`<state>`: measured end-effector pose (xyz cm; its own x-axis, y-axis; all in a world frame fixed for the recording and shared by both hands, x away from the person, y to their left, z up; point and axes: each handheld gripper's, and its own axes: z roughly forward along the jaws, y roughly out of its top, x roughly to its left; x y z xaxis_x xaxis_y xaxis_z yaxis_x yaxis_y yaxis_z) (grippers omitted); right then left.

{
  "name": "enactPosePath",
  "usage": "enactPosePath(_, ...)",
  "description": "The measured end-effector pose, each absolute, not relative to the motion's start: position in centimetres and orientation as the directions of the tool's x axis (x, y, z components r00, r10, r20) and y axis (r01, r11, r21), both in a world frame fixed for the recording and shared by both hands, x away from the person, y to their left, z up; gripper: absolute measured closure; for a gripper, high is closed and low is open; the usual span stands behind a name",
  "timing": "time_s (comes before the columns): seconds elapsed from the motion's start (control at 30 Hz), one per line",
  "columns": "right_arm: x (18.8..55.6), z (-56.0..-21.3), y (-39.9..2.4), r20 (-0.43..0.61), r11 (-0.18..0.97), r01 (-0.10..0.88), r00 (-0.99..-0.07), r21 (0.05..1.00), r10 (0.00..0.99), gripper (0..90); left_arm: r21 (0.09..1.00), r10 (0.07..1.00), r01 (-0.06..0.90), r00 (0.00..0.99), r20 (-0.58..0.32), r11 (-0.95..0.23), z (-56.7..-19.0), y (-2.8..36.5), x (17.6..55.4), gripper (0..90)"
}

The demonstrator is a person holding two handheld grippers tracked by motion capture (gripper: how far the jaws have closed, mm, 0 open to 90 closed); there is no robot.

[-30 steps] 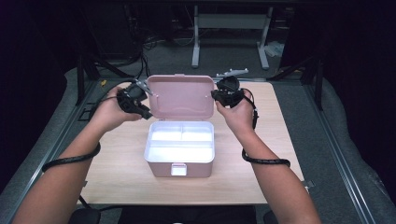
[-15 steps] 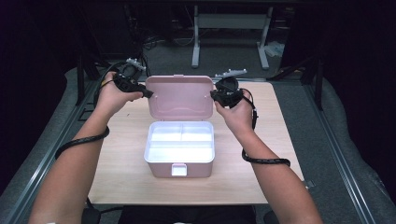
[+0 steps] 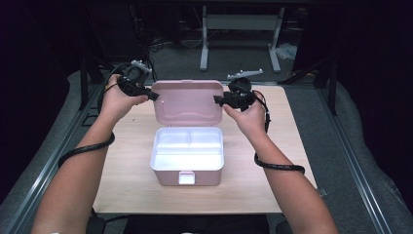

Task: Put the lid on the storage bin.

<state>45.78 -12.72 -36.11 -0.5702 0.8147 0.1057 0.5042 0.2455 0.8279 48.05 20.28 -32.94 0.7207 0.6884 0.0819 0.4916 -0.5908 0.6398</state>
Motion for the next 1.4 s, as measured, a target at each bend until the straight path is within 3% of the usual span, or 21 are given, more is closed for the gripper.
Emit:
enactPosePath(0.27,42.4,-35.9,-12.4,0.036,0.287,0.395,-0.638,0.873,0.769,48.1,0.663,0.624,0.4,0.77,0.132,-0.633,-32.7,20.9,44.4,66.2)
enactPosePath(0.33,41.0,-35.9,-12.6,0.007,0.3,0.395,-0.614,0.868,0.789,47.9,0.671,0.61,0.37,0.777,0.155,-0.642,-32.8,20.9,43.1,63.6)
enactPosePath(0.5,38.8,-36.3,-13.3,0.051,0.294,0.377,-0.686,0.878,0.726,47.7,0.696,0.581,0.314,0.794,0.179,-0.645,-33.4,21.2,40.0,59.3)
enactPosePath(0.57,37.7,-36.5,-13.4,0.023,0.318,0.385,-0.667,0.867,0.745,47.7,0.701,0.566,0.295,0.803,0.185,-0.649,-33.8,21.2,38.9,58.6)
enactPosePath(0.6,37.4,-36.9,-13.5,0.051,0.311,0.373,-0.706,0.874,0.706,47.7,0.71,0.563,0.291,0.807,0.178,-0.641,-34.0,21.2,38.3,58.5)
enactPosePath(0.63,36.6,-37.0,-13.5,-0.006,0.348,0.385,-0.663,0.855,0.749,47.7,0.709,0.552,0.285,0.815,0.174,-0.645,-34.2,21.2,37.8,56.9)
enactPosePath(0.67,36.3,-37.5,-13.6,0.045,0.321,0.363,-0.721,0.875,0.691,47.3,0.7,0.539,0.273,0.821,0.188,-0.66,-34.6,21.2,37.2,54.4)
enactPosePath(0.7,35.6,-37.7,-13.6,0.022,0.346,0.372,-0.708,0.861,0.706,47.3,0.694,0.534,0.264,0.821,0.201,-0.669,-34.9,21.2,36.6,53.7)
enactPosePath(0.73,34.8,-37.8,-13.8,-0.035,0.406,0.396,-0.679,0.824,0.733,47.0,0.689,0.529,0.264,0.824,0.203,-0.675,-35.3,21.3,36.1,53.0)
enactPosePath(0.77,34.4,-38.6,-14.0,0.02,0.369,0.376,-0.724,0.85,0.689,47.1,0.68,0.525,0.264,0.825,0.208,-0.684,-35.7,21.4,35.6,52.2)
enactPosePath(0.93,32.1,-40.9,-15.8,0.014,0.395,0.407,-0.711,0.823,0.703,47.2,0.662,0.501,0.276,0.848,0.174,-0.697,-38.0,22.0,33.4,53.1)
enactPosePath(1.03,31.5,-41.9,-16.8,0.073,0.367,0.437,-0.719,0.821,0.691,47.2,0.642,0.497,0.289,0.852,0.165,-0.71,-39.5,22.1,32.6,53.2)
enactPosePath(1.23,31.1,-43.1,-17.4,0.067,0.38,0.471,-0.693,0.796,0.718,47.4,0.562,0.498,0.327,0.848,0.179,-0.759,-42.3,22.7,31.7,54.1)
enactPosePath(1.4,30.9,-44.0,-17.9,0.079,0.373,0.49,-0.68,0.788,0.729,47.4,0.584,0.529,0.361,0.837,0.14,-0.727,-43.4,24.0,31.4,54.9)
